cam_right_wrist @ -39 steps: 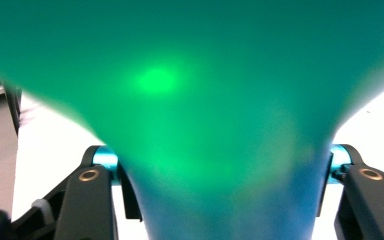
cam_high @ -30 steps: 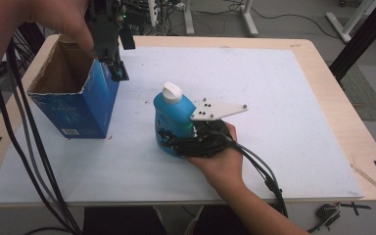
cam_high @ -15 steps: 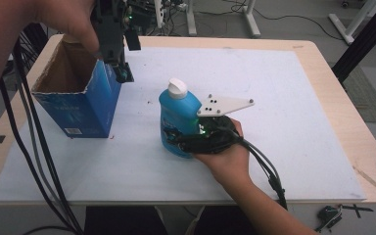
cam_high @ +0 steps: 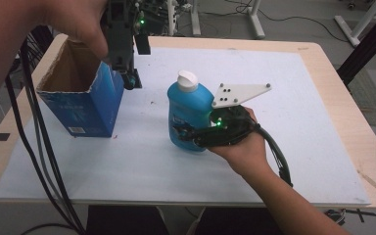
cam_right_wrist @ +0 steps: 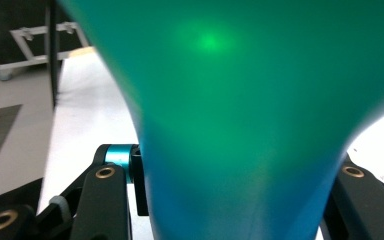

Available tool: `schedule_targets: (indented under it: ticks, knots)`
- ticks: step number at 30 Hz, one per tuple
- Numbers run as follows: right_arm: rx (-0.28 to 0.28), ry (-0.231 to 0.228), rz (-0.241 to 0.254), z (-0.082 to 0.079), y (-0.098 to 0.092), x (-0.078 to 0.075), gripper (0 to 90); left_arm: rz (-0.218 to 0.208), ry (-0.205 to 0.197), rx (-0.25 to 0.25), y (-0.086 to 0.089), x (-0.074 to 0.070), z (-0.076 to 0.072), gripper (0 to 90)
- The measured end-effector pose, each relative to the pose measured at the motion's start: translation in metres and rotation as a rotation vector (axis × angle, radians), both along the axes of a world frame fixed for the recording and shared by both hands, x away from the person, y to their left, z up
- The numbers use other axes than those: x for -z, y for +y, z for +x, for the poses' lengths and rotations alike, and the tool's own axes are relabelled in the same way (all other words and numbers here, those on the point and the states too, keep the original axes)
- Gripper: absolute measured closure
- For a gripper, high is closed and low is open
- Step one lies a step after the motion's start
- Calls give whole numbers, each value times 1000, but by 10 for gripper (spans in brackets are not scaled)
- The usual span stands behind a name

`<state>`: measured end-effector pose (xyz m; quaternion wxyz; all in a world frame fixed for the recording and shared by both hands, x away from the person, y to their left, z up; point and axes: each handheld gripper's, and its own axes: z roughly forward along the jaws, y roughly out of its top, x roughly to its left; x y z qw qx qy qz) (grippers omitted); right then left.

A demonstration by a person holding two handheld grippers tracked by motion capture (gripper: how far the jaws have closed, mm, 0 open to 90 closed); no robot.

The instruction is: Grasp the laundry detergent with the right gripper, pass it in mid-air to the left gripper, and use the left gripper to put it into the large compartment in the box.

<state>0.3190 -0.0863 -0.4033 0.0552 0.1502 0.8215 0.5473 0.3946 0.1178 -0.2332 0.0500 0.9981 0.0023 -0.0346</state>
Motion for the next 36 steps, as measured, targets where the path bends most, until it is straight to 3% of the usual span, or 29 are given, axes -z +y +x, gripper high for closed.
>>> schedule_targets:
  ticks: [13,20,36]
  knots:
    - [-166,6,4,10,2,-19,455,-40,19,24,-15,-10,-20,17]
    - [-245,7,2,12,7,-24,455,-33,34,24,-23,-13,-28,17]
    - [-311,32,19,26,13,-22,457,-13,38,24,-41,-5,-33,17]
